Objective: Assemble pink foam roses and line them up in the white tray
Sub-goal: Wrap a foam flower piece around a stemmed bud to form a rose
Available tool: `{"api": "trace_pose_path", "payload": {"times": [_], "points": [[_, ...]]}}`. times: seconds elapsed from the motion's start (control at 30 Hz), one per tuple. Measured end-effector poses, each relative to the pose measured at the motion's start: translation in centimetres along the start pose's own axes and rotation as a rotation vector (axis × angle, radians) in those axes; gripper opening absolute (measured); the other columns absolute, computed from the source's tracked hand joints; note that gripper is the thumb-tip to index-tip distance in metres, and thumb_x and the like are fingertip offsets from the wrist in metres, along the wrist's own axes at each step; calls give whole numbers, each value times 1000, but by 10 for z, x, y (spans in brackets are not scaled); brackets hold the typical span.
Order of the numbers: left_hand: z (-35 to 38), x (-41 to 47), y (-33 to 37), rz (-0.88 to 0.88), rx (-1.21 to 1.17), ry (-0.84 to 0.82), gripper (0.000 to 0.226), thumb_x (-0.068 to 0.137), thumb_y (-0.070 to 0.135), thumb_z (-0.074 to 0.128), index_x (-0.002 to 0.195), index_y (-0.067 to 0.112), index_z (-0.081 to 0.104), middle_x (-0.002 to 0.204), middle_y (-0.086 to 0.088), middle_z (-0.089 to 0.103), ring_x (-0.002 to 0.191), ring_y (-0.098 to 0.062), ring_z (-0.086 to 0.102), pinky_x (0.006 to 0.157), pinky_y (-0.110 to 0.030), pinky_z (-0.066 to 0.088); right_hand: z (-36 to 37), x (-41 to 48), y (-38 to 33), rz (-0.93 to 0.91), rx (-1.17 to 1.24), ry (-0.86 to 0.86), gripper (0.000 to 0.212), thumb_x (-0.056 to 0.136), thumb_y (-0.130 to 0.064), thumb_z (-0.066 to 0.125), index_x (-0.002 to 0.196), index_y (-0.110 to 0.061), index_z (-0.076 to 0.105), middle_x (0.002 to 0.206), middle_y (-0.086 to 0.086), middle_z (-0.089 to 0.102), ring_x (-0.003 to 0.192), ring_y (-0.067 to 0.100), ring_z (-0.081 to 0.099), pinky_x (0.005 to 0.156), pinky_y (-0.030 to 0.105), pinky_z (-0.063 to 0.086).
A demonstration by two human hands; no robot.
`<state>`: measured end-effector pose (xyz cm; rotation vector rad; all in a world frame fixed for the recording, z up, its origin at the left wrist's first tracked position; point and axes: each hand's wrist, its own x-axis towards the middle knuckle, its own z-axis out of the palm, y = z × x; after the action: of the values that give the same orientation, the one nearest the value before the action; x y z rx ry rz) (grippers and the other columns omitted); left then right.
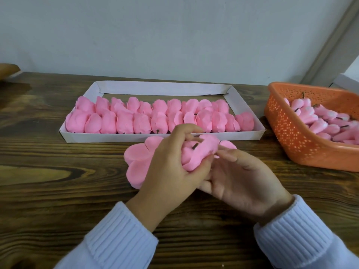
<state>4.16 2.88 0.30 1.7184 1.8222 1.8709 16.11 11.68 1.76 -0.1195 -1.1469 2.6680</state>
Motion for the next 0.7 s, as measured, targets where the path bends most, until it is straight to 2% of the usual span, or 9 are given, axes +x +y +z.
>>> {"api": "trace_pose_path", "payload": {"times": [0.07,0.1,0.2,0.3,0.37,0.47,0.57,0.63,0.7], "points": [[0,-1,-3,10,15,29,48,73,21,74,113,31,48,92,32,58,91,17,54,73,1,39,-1,-2,-4,-71,-118,109,71,74,-17,75,138,-6,46,121,19,62,98,31,66,86,42,55],[0,-1,-5,14,29,36,51,72,18,75,113,30,48,90,31,57,90,17,54,73,1,39,-2,-3,-5,-148,-208,193,65,77,-16,70,138,-8,47,123,17,62,97,32,66,83,41,56],[0,-1,-7,-11,57,18,55,72,15,79,114,30,47,87,27,55,88,16,54,73,-1,40,-1,-5,-3,-588,-706,423,39,83,-8,61,121,-12,58,122,8,64,115,27,61,93,40,52],[2,-2,-4,-57,30,-39,51,73,30,74,115,39,45,86,28,58,89,13,55,71,-2,41,2,-5,5,-863,-1104,443,18,79,-17,70,97,-19,69,117,3,63,119,13,57,97,28,47],[4,-2,-2,-75,26,-81,51,72,36,67,116,42,42,90,28,57,90,9,56,70,-3,42,4,-3,12,-860,-1226,457,14,76,-24,71,90,-27,73,118,-5,62,117,11,57,96,24,44],[6,-3,-4,-75,27,-155,66,71,24,70,125,41,35,93,18,56,90,1,57,72,-6,43,5,0,17,-827,-1177,480,10,74,-24,72,84,-28,75,113,-11,65,113,11,60,94,24,44],[7,-5,-4,-61,41,-264,87,71,22,75,138,41,22,116,11,51,110,-1,51,89,-8,40,4,-1,15,-844,-1147,543,9,75,-22,74,78,-30,74,107,-13,67,107,10,62,89,20,44],[6,-3,-2,21,116,-242,88,70,33,69,143,32,19,134,11,38,129,-7,37,106,-20,34,4,-3,11,-867,-1201,590,16,77,-17,75,82,-32,72,106,-15,67,104,5,62,84,14,42],[5,-1,0,122,176,-172,84,70,39,65,142,19,27,138,12,33,135,-15,32,111,-38,31,4,-3,10,-860,-1254,597,18,79,-17,73,85,-34,71,111,-14,64,111,7,59,90,16,42]]}}
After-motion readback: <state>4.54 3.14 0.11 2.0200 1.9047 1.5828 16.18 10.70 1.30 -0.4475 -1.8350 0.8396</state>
